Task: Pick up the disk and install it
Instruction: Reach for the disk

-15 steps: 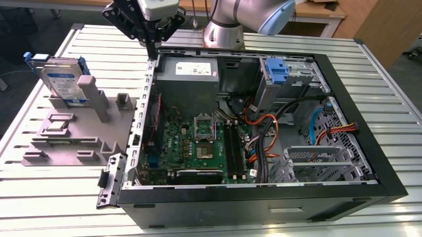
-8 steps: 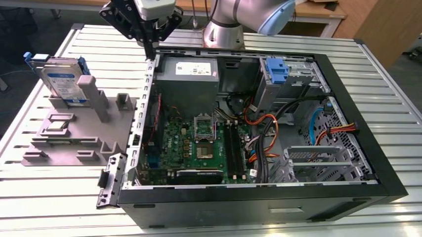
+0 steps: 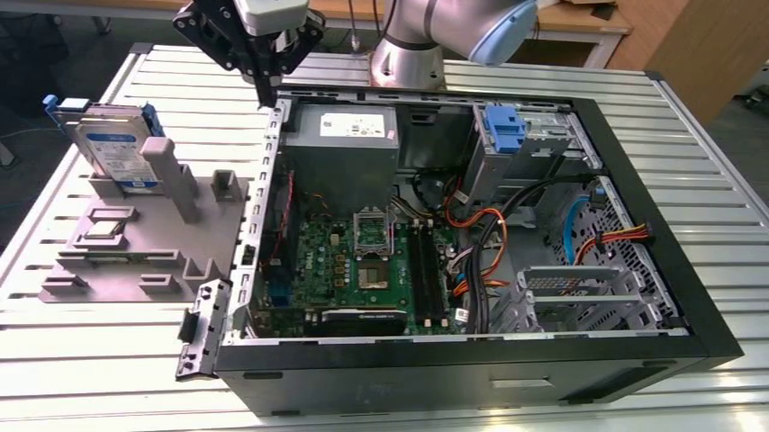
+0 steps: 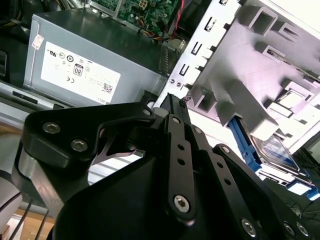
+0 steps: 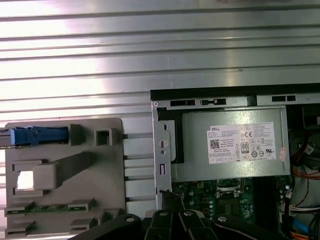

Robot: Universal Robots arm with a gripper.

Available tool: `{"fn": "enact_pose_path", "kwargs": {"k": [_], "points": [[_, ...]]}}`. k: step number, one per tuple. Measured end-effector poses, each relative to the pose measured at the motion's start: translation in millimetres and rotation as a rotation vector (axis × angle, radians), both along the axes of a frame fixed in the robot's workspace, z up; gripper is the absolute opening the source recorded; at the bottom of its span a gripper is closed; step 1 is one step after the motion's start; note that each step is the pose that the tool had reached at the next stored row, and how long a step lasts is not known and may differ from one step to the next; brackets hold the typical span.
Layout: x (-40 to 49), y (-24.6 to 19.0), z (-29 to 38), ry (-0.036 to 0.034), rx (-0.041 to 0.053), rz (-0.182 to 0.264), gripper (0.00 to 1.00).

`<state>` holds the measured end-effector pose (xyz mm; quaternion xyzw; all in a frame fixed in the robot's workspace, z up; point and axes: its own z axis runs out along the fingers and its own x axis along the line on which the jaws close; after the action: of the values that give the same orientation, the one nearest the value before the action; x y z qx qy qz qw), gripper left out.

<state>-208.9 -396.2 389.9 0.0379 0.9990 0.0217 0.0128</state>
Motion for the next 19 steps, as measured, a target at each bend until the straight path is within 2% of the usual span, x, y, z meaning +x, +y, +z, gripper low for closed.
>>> {"fn": "enact_pose_path", "kwargs": {"k": [5,16,19], "points": [[-2.5,2.2,-0.1,0.0000,0.0000,0.000,0.10],[-5.9,2.8,-0.1,0.0000,0.0000,0.000,0.10],[-7.9,4.2,-0.1,0.0001,0.0000,0.000,0.10]]}}
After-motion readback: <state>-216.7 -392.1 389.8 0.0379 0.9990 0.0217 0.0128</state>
